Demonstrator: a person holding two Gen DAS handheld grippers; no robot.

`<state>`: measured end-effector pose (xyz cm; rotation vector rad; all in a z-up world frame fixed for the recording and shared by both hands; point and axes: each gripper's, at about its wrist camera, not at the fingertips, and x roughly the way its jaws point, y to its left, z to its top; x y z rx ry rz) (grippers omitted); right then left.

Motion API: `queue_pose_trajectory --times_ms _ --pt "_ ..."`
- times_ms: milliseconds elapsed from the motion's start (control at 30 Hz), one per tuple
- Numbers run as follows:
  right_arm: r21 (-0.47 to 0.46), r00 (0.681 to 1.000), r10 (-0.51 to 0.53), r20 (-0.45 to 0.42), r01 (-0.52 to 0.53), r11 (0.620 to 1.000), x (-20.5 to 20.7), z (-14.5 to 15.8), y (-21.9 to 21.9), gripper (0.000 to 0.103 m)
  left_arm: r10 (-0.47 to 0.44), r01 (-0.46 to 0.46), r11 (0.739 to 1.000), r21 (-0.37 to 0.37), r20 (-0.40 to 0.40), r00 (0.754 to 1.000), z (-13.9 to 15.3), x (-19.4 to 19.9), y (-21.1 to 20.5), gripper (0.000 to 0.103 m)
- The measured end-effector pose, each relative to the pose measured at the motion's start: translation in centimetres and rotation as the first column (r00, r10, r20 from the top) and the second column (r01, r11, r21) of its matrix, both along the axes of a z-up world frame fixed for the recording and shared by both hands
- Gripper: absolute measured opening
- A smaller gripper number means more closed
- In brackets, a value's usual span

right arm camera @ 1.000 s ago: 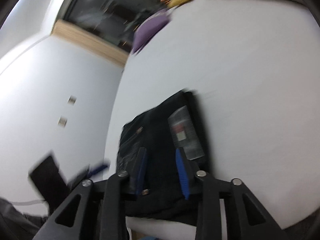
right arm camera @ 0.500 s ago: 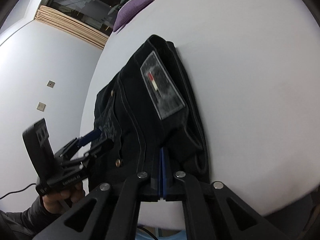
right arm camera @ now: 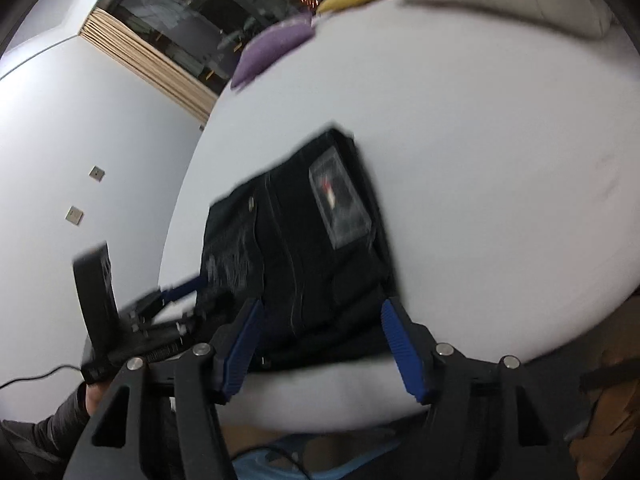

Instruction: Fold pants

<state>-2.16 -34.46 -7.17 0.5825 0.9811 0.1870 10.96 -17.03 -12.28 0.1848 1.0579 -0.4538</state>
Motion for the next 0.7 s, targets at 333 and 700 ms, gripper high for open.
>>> queue_pose_trajectory --times_ms 333,700 --pt "-0.060 0.997 0.055 -0.055 -0.058 0.997 5.7 -2.2 0.2 0.066 0.070 -0.071 0.995 -0.065 -0.019 0.997 1.9 -2.4 2.7 0.072" --pt "-0.010 0.983 0.137 -0.123 -0.139 0.990 10.2 -6.4 0.0 0.075 0.206 -0.268 0.936 -0.228 -0.263 0.943 -2.3 2.2 8.2 0.086"
